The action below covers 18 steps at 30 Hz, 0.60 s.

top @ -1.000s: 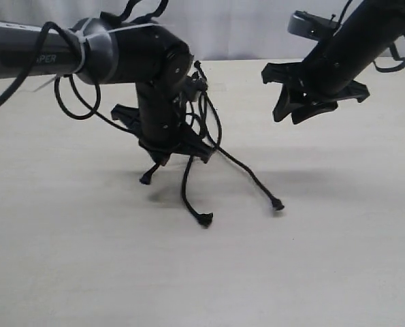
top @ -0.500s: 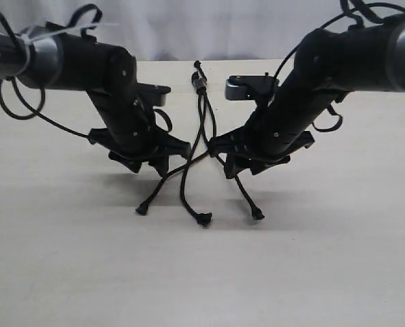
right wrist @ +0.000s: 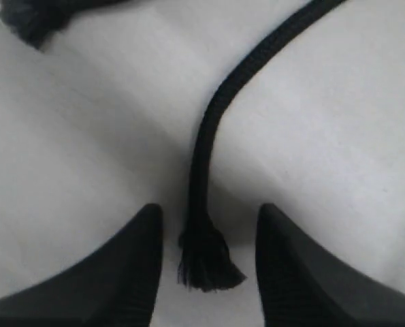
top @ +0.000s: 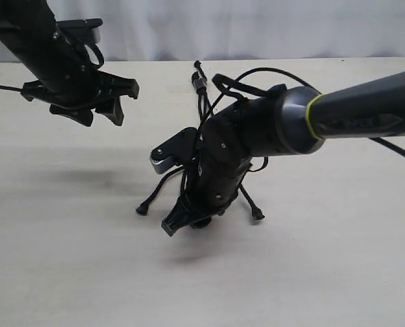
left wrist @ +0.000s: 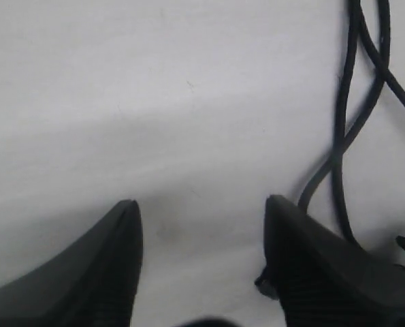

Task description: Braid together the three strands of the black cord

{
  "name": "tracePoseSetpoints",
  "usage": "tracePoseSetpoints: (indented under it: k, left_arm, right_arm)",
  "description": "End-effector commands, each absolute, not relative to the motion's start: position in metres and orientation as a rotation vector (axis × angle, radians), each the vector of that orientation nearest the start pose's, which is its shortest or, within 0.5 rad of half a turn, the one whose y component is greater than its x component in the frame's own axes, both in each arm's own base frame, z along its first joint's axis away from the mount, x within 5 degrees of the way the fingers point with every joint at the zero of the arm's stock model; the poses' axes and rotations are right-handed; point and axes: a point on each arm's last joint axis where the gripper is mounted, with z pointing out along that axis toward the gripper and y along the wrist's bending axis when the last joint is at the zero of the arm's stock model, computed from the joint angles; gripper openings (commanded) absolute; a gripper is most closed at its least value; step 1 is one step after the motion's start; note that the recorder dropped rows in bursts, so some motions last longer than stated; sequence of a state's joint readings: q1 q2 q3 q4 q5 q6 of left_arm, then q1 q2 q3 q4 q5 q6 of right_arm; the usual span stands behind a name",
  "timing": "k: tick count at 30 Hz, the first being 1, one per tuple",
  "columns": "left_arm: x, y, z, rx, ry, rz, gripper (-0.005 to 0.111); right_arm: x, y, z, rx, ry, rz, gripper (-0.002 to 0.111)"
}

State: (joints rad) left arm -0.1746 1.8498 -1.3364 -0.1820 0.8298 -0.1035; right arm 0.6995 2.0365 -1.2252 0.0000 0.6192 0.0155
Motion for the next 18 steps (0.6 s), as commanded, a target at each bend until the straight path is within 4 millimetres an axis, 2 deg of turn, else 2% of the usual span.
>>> tracePoseSetpoints:
  k: [1,2,5,8,12,16,18]
  left_arm:
    - [0.369,-0.079,0.211,-0.055,2.836,-0.299,0.051]
    - [0.368,-0.079,0.209,-0.058,2.838,-0.297,0.051]
    - [0.364,-0.079,0.2,-0.085,2.842,-0.315,0.051]
    - [0.358,-0.083,0.186,-0.162,2.825,-0.378,0.051]
    - [0.346,-0.099,0.161,-0.141,2.844,-0.382,0.051]
    - [0.34,-0.125,0.151,-0.091,2.829,-0.416,0.051]
    - [0.339,-0.139,0.147,-0.086,2.816,-0.446,0.047]
  right_arm:
    - [0.294,0.246,0.12,-1.0,2.75,0.094,0.013]
    - [0.295,0.247,0.126,-0.995,2.737,0.101,0.004]
    - [0.301,0.249,0.153,-0.968,2.691,0.124,0.004]
    - [0.313,0.238,0.172,-0.893,2.703,0.133,0.004]
    - [0.328,0.21,0.173,-0.786,2.78,0.103,0.004]
    - [0.34,0.187,0.173,-0.69,2.828,0.1,0.004]
    - [0.344,0.177,0.173,-0.661,2.837,0.098,0.004]
